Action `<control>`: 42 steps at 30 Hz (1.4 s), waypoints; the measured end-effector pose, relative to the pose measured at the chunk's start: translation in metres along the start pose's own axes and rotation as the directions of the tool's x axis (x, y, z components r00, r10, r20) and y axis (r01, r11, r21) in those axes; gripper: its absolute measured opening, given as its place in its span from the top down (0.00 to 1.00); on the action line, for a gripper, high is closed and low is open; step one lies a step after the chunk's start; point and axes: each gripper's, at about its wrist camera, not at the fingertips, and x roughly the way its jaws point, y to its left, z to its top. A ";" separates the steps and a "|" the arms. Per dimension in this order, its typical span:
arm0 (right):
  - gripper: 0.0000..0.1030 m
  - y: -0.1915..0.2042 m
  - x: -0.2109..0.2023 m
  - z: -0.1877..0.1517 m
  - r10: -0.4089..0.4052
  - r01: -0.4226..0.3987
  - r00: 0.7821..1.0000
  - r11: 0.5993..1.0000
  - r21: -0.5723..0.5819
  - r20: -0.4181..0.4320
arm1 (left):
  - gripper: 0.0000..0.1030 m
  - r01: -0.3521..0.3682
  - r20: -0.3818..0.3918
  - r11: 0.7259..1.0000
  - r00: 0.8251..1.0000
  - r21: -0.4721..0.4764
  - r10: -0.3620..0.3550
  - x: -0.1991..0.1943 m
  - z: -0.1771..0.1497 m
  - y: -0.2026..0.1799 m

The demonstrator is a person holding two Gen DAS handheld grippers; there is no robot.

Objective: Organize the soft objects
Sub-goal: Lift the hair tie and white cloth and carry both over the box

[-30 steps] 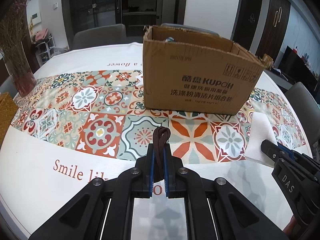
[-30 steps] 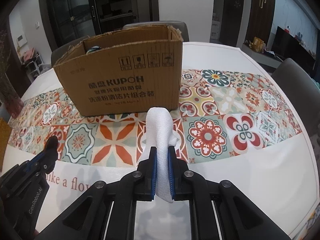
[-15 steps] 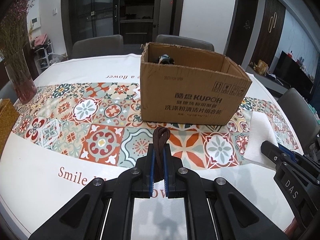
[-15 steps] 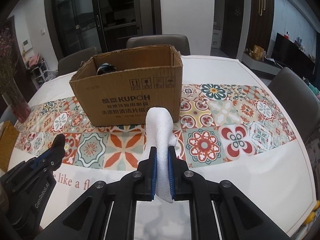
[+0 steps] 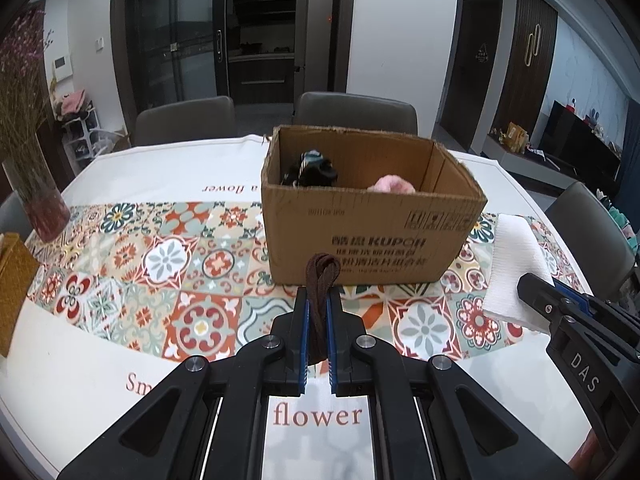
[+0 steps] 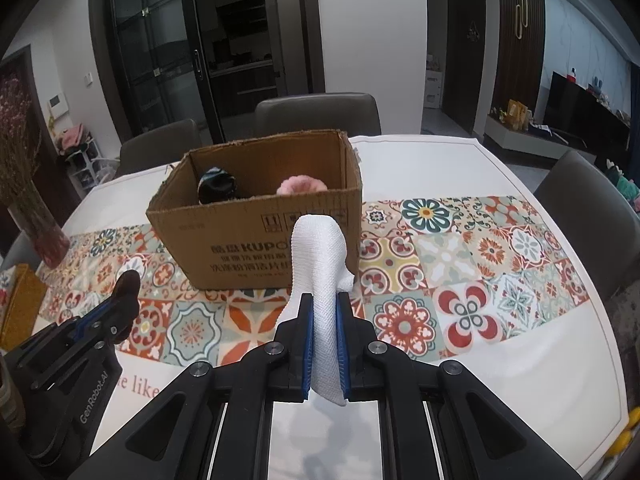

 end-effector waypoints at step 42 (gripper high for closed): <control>0.89 0.006 0.033 0.115 0.085 -0.085 0.993 0.996 -0.004 0.085 | 0.91 0.013 0.080 0.998 0.997 0.069 -0.019 0.039 0.129 -0.014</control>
